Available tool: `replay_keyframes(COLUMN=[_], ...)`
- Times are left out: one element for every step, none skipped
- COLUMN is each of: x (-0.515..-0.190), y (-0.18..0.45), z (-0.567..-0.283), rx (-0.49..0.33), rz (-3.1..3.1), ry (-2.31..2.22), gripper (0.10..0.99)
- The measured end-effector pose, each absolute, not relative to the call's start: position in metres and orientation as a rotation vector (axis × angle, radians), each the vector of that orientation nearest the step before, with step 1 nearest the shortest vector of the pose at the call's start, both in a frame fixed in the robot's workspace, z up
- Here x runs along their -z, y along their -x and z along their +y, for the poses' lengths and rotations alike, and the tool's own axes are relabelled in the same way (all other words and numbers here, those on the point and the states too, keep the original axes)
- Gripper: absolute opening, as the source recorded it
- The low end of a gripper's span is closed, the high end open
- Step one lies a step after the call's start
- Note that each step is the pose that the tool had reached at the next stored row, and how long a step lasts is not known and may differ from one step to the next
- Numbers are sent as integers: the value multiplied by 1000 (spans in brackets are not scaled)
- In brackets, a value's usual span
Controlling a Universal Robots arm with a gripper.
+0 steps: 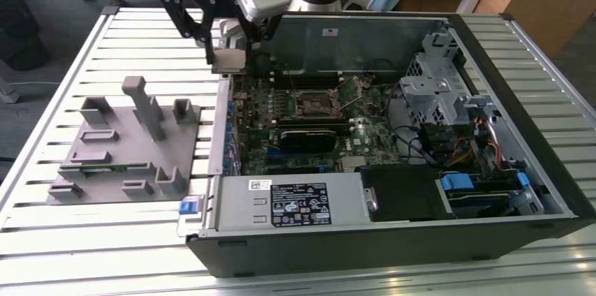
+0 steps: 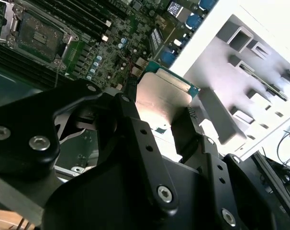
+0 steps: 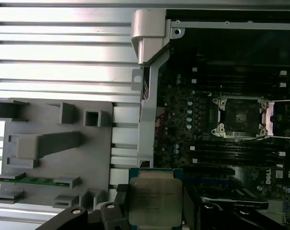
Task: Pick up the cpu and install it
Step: 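Pick up the cpu and move it towards the insertion slot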
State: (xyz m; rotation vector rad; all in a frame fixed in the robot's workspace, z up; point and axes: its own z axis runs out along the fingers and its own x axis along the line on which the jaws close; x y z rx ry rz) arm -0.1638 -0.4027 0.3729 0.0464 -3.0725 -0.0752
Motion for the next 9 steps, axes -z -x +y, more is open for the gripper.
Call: replay_keyframes(x=[-373,-373,-373,-373,-373,-373,-373,-373,-373], y=[163,162,161,159,158,156,155,153,152], z=[-403,-403,-403,-403,-403,-403,-403,-403,-403], rx=[75,75,75,75,75,75,75,75,75], rz=[-3072,-3072,-3072,-3072,-3072,-3072,-3072,-3072,-3072], ry=[-46,-46,-46,-46,-46,-46,-46,-46,-46], gripper=[541,541,541,541,541,541,541,541,541])
